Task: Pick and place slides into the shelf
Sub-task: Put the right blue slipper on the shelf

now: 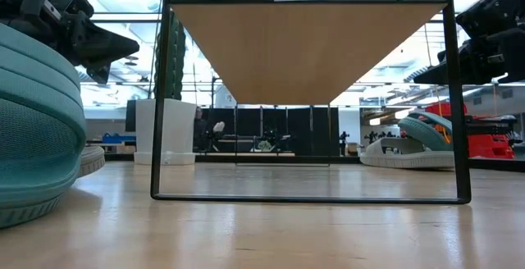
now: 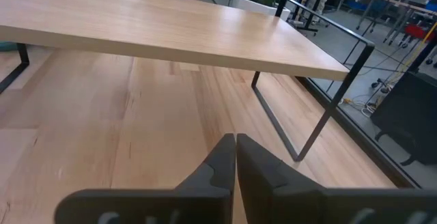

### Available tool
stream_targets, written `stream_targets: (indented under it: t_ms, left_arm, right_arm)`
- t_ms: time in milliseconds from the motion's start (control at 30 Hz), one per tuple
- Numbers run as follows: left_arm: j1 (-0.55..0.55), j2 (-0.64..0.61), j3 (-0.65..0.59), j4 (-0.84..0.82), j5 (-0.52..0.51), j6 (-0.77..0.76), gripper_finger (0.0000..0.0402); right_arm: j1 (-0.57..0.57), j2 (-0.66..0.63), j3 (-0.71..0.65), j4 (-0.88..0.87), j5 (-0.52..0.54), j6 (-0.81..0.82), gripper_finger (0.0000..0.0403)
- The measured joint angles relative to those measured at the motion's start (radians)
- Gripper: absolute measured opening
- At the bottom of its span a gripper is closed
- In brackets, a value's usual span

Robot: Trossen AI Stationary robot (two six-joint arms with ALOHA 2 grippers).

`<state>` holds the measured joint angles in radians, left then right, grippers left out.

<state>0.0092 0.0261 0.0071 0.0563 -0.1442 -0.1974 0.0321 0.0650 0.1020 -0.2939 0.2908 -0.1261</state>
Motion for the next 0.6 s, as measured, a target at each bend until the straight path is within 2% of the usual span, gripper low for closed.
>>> stream_targets:
  t_ms: [233,600]
  left_arm:
    - [0.0,0.0,0.0,0.002,0.0,-0.001,0.0028]
    - [0.0,0.0,0.0,0.005,-0.001,0.0,0.0038]
  right_arm:
    - [0.0,0.0,0.0,0.0,0.0,0.0,0.0023]
    - [0.0,0.0,-0.001,0.013,0.0,0.0,0.0023]
